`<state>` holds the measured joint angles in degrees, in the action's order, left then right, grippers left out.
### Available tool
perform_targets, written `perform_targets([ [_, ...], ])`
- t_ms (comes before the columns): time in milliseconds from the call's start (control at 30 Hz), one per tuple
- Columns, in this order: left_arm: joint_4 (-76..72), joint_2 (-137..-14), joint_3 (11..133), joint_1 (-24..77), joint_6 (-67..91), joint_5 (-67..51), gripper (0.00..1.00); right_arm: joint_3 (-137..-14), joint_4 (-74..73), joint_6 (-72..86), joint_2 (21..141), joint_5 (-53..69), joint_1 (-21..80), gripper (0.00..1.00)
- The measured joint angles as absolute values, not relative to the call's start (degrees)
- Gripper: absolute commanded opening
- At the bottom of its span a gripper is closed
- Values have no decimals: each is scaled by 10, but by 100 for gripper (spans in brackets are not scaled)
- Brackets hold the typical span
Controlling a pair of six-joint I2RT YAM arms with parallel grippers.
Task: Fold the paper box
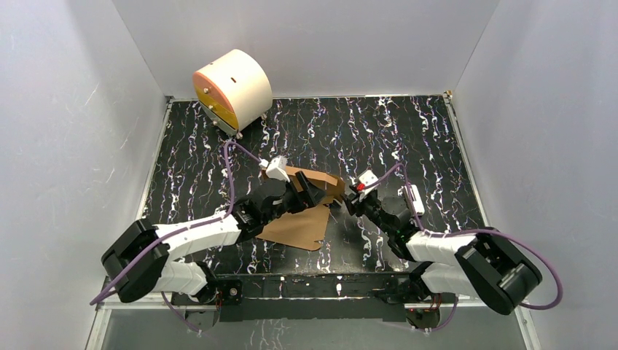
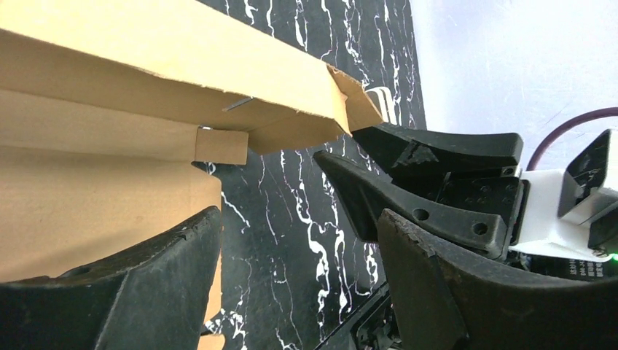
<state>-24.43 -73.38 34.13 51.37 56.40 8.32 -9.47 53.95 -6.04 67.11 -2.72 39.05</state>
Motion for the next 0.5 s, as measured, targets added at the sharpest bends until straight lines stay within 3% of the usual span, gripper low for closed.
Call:
perform_targets([
  [500,-307,-818,382,520,595,105,65,-95,664,-69,765,0,383,18],
])
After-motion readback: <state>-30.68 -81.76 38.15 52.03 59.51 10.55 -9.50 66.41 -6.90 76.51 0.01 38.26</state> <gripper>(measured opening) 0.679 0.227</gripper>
